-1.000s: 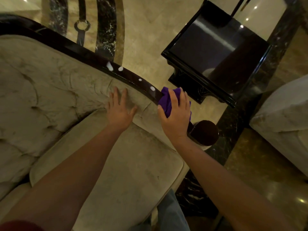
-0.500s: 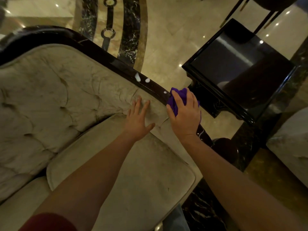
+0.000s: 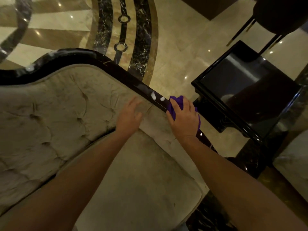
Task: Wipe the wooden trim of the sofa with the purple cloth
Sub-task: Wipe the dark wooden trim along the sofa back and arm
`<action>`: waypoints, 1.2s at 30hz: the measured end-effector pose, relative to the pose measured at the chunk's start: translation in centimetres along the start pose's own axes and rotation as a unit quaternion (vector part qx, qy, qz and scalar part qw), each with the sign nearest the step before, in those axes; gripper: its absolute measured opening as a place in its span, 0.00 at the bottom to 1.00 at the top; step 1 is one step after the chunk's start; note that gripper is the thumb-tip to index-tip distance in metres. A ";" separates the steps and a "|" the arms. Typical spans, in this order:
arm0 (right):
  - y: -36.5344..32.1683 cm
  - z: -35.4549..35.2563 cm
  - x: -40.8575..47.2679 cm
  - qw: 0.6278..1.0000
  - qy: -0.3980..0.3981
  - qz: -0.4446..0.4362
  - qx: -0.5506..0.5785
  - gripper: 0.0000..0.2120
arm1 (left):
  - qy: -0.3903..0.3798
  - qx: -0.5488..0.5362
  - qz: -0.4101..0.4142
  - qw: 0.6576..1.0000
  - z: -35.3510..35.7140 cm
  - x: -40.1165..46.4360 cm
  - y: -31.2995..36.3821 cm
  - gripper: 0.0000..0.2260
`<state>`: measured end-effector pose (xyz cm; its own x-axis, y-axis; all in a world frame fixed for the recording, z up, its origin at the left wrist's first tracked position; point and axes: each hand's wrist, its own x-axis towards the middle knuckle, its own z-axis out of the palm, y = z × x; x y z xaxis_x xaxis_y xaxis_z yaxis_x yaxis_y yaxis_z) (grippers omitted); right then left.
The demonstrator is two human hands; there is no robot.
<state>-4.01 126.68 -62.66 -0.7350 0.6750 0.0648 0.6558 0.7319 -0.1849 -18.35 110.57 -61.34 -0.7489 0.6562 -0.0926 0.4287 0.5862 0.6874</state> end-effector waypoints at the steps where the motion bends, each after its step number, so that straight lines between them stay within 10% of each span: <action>1: -0.2 0.0 0.1 1.000 -0.002 -0.001 -0.002 0.26 | 0.033 0.017 0.021 0.999 -1.3 0.8 -0.2 0.21; 16: -3.3 0.7 3.1 0.999 -0.005 -0.014 -0.031 0.28 | -0.064 0.412 0.132 0.899 -6.7 7.5 -4.5 0.38; 28: -9.0 3.1 7.7 0.999 0.011 -0.046 -0.003 0.40 | -0.082 0.310 0.101 0.942 -7.7 7.9 -2.3 0.31; 36: -12.3 3.8 10.1 0.996 0.029 -0.060 0.062 0.38 | 0.076 0.156 0.096 0.980 -11.9 1.9 -5.9 0.24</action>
<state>-20.14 124.10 -63.43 -0.7936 0.5900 0.1489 0.5351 0.7931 -0.2911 -28.31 102.69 -57.02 -0.6953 0.7044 0.1428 0.6859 0.5910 0.4247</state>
